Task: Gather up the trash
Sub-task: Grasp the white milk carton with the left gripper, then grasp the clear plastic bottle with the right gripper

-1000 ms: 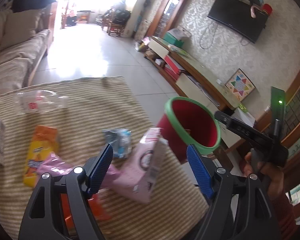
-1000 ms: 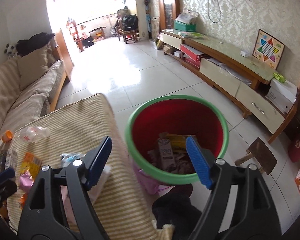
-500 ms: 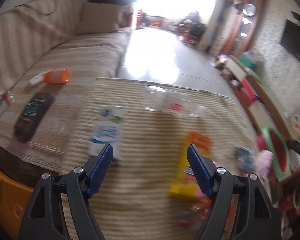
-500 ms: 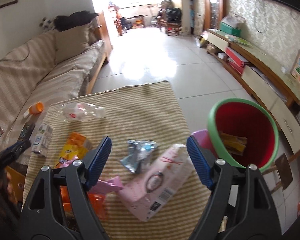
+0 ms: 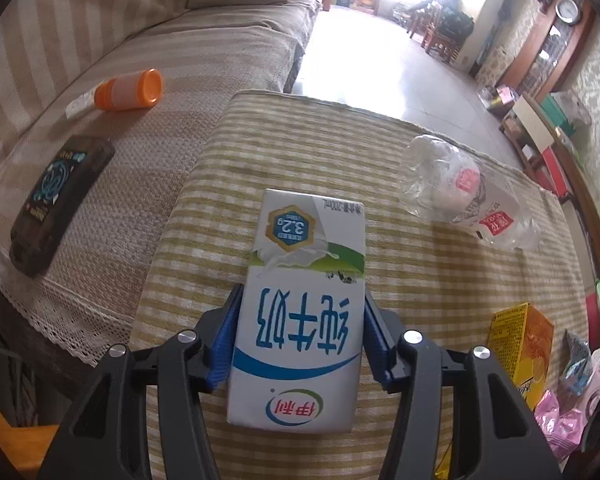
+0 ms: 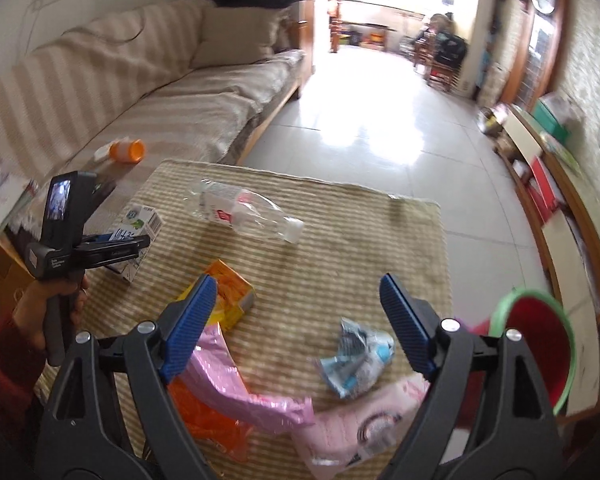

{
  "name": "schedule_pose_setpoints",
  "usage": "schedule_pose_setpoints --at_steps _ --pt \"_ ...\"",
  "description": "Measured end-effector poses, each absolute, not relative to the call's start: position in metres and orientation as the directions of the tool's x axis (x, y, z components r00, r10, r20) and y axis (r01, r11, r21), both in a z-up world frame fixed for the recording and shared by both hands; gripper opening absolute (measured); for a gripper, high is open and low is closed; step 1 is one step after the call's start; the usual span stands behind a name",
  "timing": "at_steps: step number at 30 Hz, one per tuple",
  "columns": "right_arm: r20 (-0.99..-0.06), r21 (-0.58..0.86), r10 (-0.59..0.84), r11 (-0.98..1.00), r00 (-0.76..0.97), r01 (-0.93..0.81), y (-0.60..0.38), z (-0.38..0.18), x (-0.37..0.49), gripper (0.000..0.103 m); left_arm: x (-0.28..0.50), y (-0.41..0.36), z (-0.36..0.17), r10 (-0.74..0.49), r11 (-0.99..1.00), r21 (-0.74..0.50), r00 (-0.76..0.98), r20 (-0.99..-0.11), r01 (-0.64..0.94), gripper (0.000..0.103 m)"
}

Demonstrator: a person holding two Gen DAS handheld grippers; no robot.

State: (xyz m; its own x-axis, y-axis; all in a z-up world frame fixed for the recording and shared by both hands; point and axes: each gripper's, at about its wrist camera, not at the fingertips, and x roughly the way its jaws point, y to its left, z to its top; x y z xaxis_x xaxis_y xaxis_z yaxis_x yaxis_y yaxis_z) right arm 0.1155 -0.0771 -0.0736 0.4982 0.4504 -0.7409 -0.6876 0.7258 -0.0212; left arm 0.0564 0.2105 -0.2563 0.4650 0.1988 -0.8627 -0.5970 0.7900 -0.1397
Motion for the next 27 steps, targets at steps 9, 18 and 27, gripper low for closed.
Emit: schedule_pose_setpoints --at_steps 9,18,27 --pt "-0.858 -0.025 0.449 0.448 0.249 -0.894 0.033 -0.112 0.174 0.082 -0.006 0.17 -0.226 0.159 0.789 -0.248 0.576 -0.802 -0.562 0.05" --pt "-0.959 -0.065 0.25 0.271 0.135 -0.96 0.12 -0.168 0.214 0.083 -0.048 0.144 -0.208 0.15 0.783 -0.276 0.599 -0.786 -0.558 0.051" --pt "-0.983 -0.101 0.123 0.237 0.133 -0.966 0.155 -0.201 0.211 0.071 -0.054 0.152 -0.2 0.188 0.781 -0.257 0.607 -0.772 -0.569 0.051"
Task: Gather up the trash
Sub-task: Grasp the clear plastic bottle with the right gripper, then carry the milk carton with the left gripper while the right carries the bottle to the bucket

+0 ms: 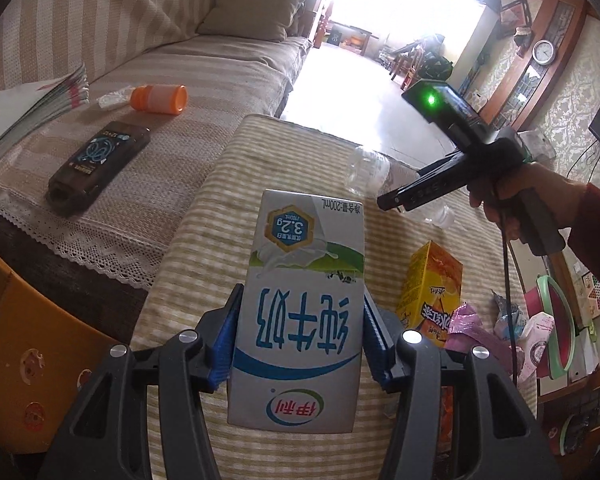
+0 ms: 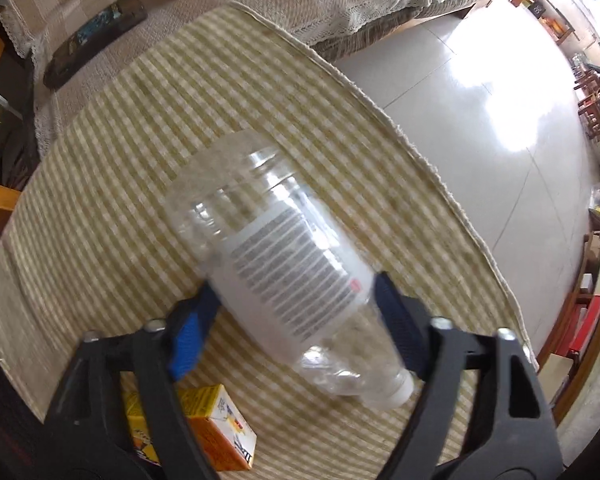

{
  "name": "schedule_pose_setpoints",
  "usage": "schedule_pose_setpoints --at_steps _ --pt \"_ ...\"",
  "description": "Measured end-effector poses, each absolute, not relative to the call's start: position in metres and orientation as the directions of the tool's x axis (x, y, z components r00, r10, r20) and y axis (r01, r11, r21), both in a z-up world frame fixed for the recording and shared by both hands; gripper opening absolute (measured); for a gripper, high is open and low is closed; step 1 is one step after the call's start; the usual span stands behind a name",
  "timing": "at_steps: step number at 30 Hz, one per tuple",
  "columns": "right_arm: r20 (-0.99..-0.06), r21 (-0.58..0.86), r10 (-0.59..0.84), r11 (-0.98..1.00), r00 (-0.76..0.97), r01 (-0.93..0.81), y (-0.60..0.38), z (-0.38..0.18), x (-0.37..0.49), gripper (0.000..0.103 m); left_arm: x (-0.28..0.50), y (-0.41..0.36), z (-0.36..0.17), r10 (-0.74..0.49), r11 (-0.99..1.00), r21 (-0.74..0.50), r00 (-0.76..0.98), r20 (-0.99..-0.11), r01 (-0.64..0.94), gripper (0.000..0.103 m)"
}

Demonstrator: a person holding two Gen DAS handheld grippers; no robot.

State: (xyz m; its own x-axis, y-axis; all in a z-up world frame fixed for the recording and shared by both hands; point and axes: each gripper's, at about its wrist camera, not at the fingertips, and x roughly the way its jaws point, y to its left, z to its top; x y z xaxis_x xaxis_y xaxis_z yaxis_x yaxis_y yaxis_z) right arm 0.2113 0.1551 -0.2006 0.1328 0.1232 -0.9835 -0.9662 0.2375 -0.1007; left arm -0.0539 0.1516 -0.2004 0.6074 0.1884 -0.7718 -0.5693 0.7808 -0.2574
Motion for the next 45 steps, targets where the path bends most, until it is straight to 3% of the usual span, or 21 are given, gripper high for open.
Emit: schedule_pose_setpoints --at_steps 2,3,11,18,26,39,45 --pt "-0.98 -0.107 0.136 0.243 0.143 -0.964 0.154 -0.198 0.209 0.063 -0.056 0.153 -0.199 0.194 0.777 -0.258 0.609 -0.769 -0.574 0.051" --pt "-0.975 -0.124 0.152 0.245 0.165 -0.961 0.152 -0.194 0.206 0.048 -0.056 0.153 -0.199 0.197 0.776 -0.259 0.61 -0.768 -0.576 0.051" --pt "-0.932 -0.013 0.33 0.378 0.148 -0.926 0.114 -0.132 0.19 0.048 -0.061 0.151 -0.189 0.213 0.774 -0.263 0.627 -0.749 -0.577 0.051" --pt "-0.832 0.126 0.52 0.517 0.193 -0.847 0.024 -0.079 0.153 0.048 -0.06 0.14 -0.174 0.222 0.789 -0.26 0.652 -0.725 -0.558 0.051" --pt "-0.711 0.138 0.561 0.703 0.425 -0.698 -0.071 -0.064 0.086 0.048 -0.05 0.117 -0.153 0.219 0.82 -0.249 0.684 -0.696 -0.516 0.051" --pt "-0.616 0.215 0.586 0.767 0.525 -0.604 -0.134 -0.051 0.053 0.048 -0.019 0.065 -0.124 0.178 0.89 -0.212 0.735 -0.654 -0.404 0.051" --pt "-0.615 0.247 0.562 0.804 0.553 -0.541 -0.162 -0.054 0.059 0.048 -0.003 0.045 -0.114 0.145 0.915 -0.202 0.753 -0.642 -0.348 0.051"
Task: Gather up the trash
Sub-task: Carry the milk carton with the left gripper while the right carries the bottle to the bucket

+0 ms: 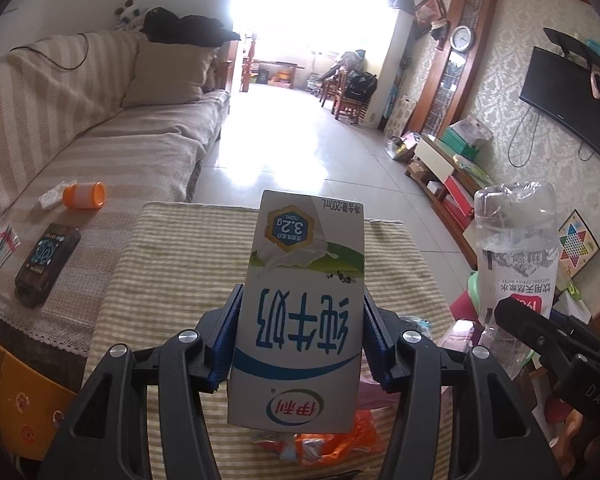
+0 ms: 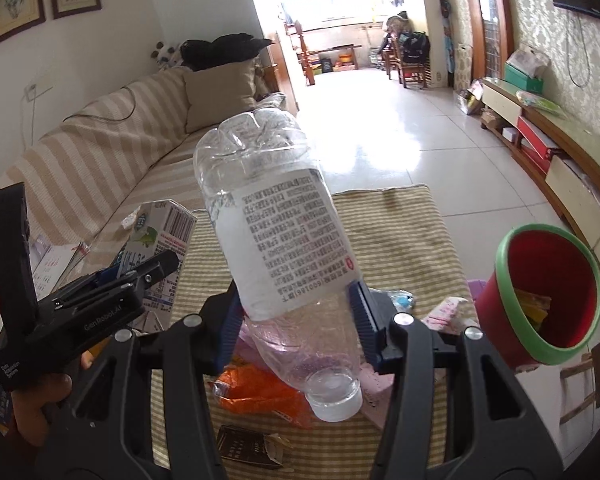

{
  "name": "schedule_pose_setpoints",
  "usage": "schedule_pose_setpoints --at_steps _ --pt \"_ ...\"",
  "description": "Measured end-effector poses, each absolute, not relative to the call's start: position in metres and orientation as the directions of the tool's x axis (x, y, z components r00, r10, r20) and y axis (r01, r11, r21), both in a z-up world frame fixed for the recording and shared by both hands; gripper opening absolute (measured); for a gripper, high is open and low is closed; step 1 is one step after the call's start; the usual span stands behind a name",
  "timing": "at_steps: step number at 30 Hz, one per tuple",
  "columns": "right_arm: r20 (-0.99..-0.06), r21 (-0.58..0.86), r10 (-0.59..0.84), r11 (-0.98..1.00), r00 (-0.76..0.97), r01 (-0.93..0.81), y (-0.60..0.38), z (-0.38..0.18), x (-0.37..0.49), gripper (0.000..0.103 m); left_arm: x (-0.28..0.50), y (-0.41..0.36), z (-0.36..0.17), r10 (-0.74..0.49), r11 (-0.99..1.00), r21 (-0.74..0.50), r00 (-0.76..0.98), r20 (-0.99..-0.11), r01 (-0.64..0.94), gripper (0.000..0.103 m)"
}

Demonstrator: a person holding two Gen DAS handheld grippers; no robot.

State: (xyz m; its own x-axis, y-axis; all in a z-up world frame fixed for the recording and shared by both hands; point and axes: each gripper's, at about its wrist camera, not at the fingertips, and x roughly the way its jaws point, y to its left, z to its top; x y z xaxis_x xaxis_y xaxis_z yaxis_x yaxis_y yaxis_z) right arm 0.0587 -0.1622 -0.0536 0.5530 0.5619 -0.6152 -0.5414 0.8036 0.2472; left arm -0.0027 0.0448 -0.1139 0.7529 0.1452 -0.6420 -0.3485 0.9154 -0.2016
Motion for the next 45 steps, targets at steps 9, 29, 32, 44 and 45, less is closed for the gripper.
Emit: schedule_pose_setpoints --at_steps 9,29,32,44,45 --pt "-0.621 0.261 0.506 0.853 0.598 -0.452 -0.204 -0.059 0.065 0.048 0.017 0.017 -0.112 0.091 0.94 -0.196 0.76 -0.644 -0.279 0.051" --pt "-0.616 0.274 0.397 0.918 0.68 -0.288 -0.283 -0.064 0.079 0.048 0.063 -0.05 -0.108 -0.031 0.974 -0.191 0.766 -0.643 -0.121 0.051" --pt "-0.616 0.276 0.383 0.924 0.689 -0.266 -0.291 -0.064 0.082 0.048 0.069 -0.057 -0.108 -0.041 0.976 -0.188 0.764 -0.644 -0.106 0.051" --pt "-0.618 0.306 0.355 0.93 0.701 -0.201 -0.318 -0.071 0.085 0.048 0.088 -0.085 -0.114 -0.085 0.981 -0.188 0.739 -0.668 -0.057 0.051" --pt "-0.62 0.307 0.351 0.931 0.702 -0.194 -0.32 -0.073 0.087 0.048 0.089 -0.085 -0.116 -0.089 0.98 -0.193 0.733 -0.674 -0.058 0.051"
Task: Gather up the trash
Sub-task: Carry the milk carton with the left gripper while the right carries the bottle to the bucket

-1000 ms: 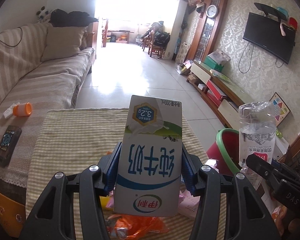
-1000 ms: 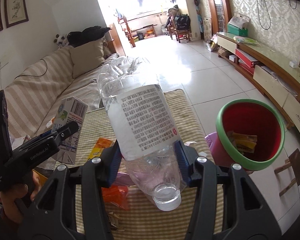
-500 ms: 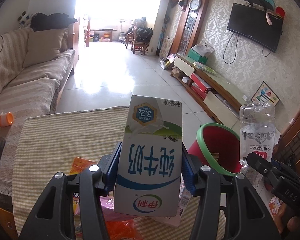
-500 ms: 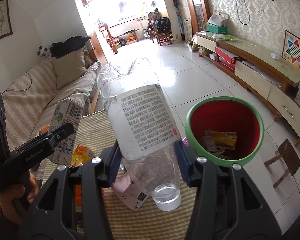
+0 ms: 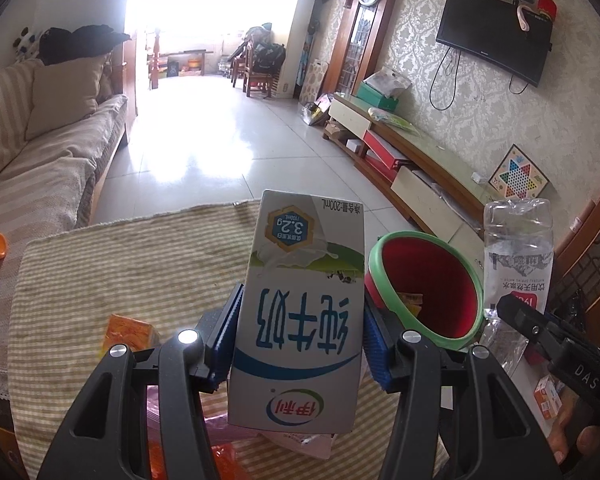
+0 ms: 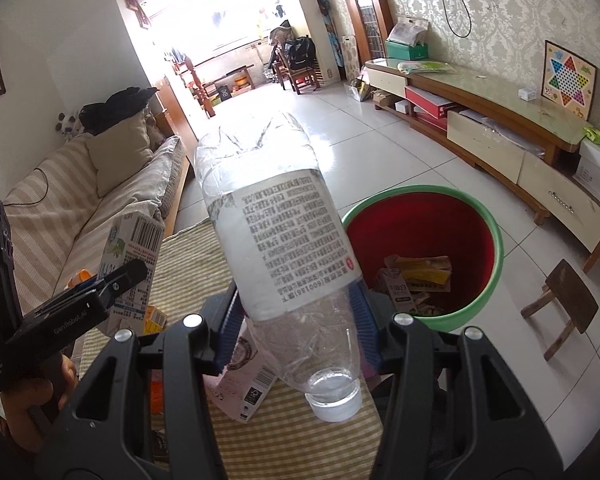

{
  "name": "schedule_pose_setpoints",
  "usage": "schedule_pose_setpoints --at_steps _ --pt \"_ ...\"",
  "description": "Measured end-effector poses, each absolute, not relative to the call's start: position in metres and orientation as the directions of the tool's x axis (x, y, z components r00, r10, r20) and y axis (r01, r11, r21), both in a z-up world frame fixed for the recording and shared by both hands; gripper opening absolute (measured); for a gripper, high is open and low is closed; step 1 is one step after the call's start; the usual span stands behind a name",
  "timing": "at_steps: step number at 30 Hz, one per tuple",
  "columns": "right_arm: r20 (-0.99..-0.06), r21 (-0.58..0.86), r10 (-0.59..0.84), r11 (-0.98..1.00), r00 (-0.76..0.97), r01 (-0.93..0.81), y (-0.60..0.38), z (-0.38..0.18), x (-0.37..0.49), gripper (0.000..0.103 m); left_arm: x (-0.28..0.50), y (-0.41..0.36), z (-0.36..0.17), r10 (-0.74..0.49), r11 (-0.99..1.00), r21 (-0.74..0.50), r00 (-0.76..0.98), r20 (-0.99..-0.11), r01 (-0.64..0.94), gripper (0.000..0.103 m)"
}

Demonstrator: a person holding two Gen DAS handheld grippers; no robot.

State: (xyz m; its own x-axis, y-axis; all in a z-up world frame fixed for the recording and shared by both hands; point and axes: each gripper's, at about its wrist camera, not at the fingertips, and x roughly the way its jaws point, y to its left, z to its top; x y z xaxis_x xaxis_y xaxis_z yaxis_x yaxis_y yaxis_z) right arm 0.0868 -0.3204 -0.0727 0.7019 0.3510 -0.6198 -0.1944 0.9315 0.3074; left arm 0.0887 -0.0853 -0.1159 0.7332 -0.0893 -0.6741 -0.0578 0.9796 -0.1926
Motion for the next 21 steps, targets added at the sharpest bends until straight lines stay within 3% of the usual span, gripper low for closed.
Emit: schedule_pose_setpoints --at_steps 21 --pt "-0.626 0.279 0.236 0.958 0.743 -0.07 -0.374 -0.083 0.111 0.048 0.111 -0.107 -0.117 -0.124 0.981 -0.194 0.723 -0.679 -0.014 0.051"
